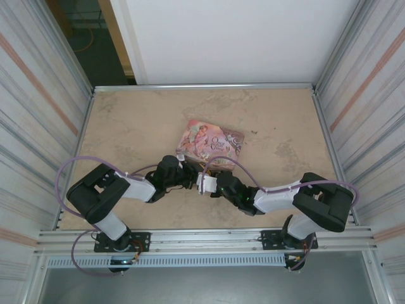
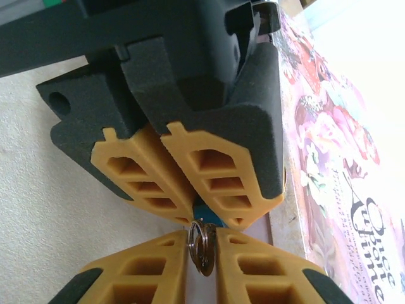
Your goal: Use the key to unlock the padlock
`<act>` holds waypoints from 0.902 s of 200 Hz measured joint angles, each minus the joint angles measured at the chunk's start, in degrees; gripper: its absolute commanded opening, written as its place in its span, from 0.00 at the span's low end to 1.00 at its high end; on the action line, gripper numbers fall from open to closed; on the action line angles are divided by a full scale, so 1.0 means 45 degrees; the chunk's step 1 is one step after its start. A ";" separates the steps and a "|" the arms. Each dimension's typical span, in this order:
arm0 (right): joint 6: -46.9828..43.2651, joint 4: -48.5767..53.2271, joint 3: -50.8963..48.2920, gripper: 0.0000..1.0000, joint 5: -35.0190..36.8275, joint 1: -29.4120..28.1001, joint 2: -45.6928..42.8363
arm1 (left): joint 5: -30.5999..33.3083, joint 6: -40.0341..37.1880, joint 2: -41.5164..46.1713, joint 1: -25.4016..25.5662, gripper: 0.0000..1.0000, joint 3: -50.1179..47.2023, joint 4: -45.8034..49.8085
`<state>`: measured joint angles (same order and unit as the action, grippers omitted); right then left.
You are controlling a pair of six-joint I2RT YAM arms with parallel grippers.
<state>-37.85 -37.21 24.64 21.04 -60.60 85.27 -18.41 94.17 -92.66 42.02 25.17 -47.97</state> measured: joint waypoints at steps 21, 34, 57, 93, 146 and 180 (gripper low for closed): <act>0.0083 -0.0044 0.0000 0.11 0.0044 0.0000 0.0029 | 0.0000 -0.0005 -0.0005 0.0000 0.00 0.0000 0.0000; 0.0194 -0.0078 0.0005 0.08 0.0083 -0.0005 0.0049 | 0.0010 0.0000 -0.0005 0.0000 0.00 0.0000 0.0000; 0.0359 -0.0107 0.0005 0.03 0.0102 0.0000 0.0063 | 0.0019 0.0000 -0.0005 -0.0010 0.00 0.0000 -0.0005; 0.0636 -0.0146 0.0005 0.00 0.0131 -0.0005 0.0097 | 0.0053 0.0000 -0.0005 -0.0010 0.00 0.0000 -0.0005; 0.1642 0.0151 0.0141 0.00 0.0131 -0.0005 0.0049 | 0.0073 0.0000 -0.0005 -0.0015 0.00 0.0000 -0.0005; 0.3405 0.0874 0.0311 0.00 0.0029 0.0000 -0.0209 | 0.0010 0.0029 -0.0005 -0.0010 0.00 0.0005 -0.0019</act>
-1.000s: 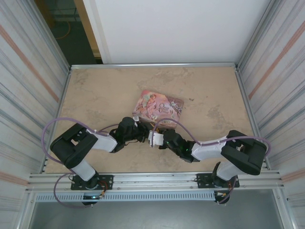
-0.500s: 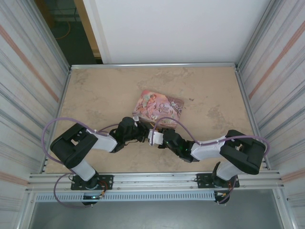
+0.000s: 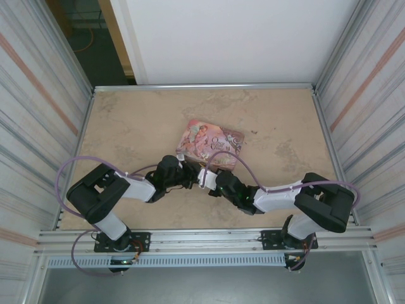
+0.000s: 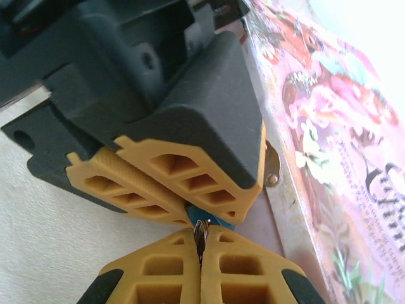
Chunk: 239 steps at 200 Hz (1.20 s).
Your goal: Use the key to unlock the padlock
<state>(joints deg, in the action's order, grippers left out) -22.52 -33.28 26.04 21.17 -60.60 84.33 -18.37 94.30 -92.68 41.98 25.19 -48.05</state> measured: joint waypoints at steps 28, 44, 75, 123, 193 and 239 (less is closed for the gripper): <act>0.1802 0.0471 0.0151 0.00 -0.0199 0.0092 -0.0151 | -0.0005 0.0015 0.0000 0.0005 0.00 0.0000 -0.0034; 0.2846 0.0588 0.0165 0.00 -0.0481 0.0228 -0.0204 | 0.0005 0.0019 -0.0010 0.0015 0.00 0.0000 -0.0039; 0.4915 0.0699 0.0233 0.00 -0.1137 0.0573 -0.0248 | 0.0083 0.0029 -0.0068 0.0010 0.00 0.0063 -0.0044; 0.6980 0.2327 0.0991 0.00 -0.1671 0.0923 -0.0403 | 0.0214 0.0131 -0.0180 0.0010 0.00 0.0097 -0.0257; 0.8548 0.3682 0.1559 0.00 -0.2691 0.1496 -0.0529 | 0.0228 0.0214 -0.0369 0.0034 0.00 0.0194 -0.0432; 0.8680 0.3837 0.1574 0.00 -0.2686 0.1501 -0.0607 | 0.0214 0.0209 -0.0389 0.0068 0.08 0.0223 -0.0413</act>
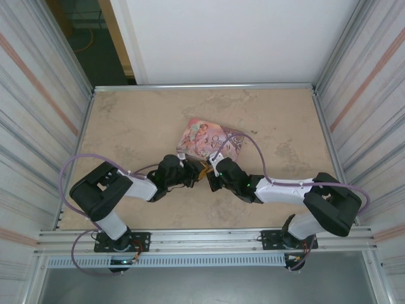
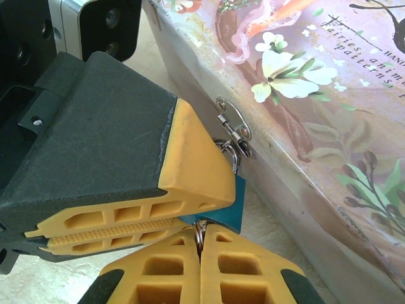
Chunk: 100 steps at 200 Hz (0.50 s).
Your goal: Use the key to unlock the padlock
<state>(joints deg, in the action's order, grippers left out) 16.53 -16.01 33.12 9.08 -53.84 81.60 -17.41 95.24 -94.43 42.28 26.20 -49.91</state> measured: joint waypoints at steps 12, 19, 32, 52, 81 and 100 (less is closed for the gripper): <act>0.0000 0.0058 0.0000 0.00 -0.0024 0.0034 -0.0034 | 0.0015 -0.0005 0.0000 0.0024 0.16 0.0044 0.0083; 0.0010 0.0102 -0.0005 0.00 -0.0058 0.0068 -0.0073 | 0.0010 -0.0015 0.0000 0.0029 0.19 0.0087 0.0131; 0.0170 0.0155 -0.0019 0.00 -0.0126 0.0141 -0.0180 | 0.0005 -0.0087 0.0015 0.0053 0.26 0.0155 0.0233; 0.0306 0.0151 -0.0180 0.00 -0.0359 0.0369 -0.0491 | -0.0015 -0.0316 0.0238 0.0097 0.34 0.0180 0.0641; 0.0471 0.0170 -0.0539 0.00 -0.0777 0.0767 -0.0971 | 0.0024 -0.0695 0.0889 0.0136 0.43 0.0180 0.1661; 0.0568 0.0243 -0.0661 0.00 -0.1049 0.1083 -0.1243 | 0.0175 -0.1005 0.1452 0.0136 0.48 0.0175 0.2487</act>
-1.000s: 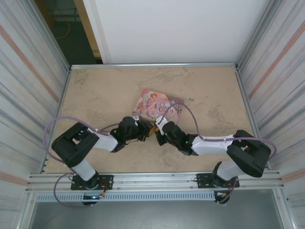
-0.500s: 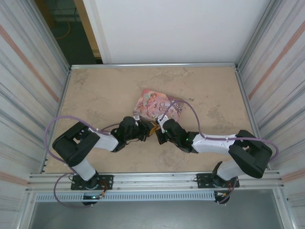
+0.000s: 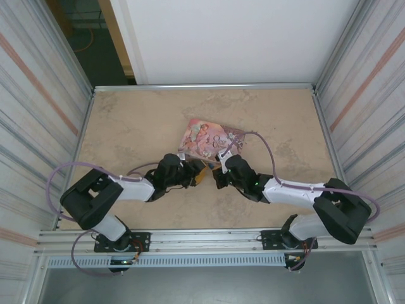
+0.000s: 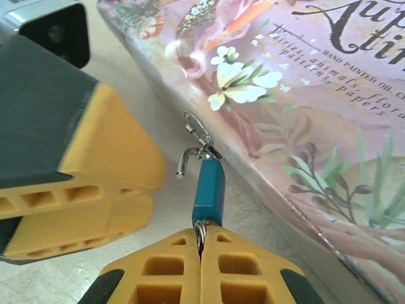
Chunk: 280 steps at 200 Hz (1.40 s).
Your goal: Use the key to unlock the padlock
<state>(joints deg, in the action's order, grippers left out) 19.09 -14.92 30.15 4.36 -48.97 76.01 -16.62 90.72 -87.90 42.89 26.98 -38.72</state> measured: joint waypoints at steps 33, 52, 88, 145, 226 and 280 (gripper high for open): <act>0.0253 0.0136 -0.0335 0.00 -0.0612 0.0408 -0.0452 | 0.0413 -0.0675 0.1258 -0.0005 0.52 -0.0005 0.1413; 0.0588 0.0335 -0.0510 0.00 -0.0971 0.0714 -0.0821 | 0.0806 -0.1375 0.2249 -0.0019 0.54 0.0053 0.2637; 0.1598 0.0680 -0.1141 0.00 -0.1778 0.1447 -0.1826 | 0.2059 -0.3619 0.4284 -0.0015 0.58 0.1384 0.6110; 0.3789 0.0952 -0.1457 0.00 -0.3677 0.2992 -0.2302 | 0.3769 -0.7023 0.6305 -0.0015 0.63 0.2555 0.8898; 0.7407 -0.1350 -0.2356 0.00 -0.4469 0.3638 -0.1632 | 0.5013 -0.8976 0.7266 -0.0044 0.68 0.2681 1.0807; 0.9112 -0.2399 -0.2681 0.00 -0.3677 0.3424 -0.1326 | 0.5047 -0.9457 0.7422 -0.0622 0.69 0.2681 1.0938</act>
<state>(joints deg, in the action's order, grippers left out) 60.10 -25.71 18.09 -12.19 -33.56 70.04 6.09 48.16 -54.50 40.10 39.05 10.50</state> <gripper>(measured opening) 0.055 0.691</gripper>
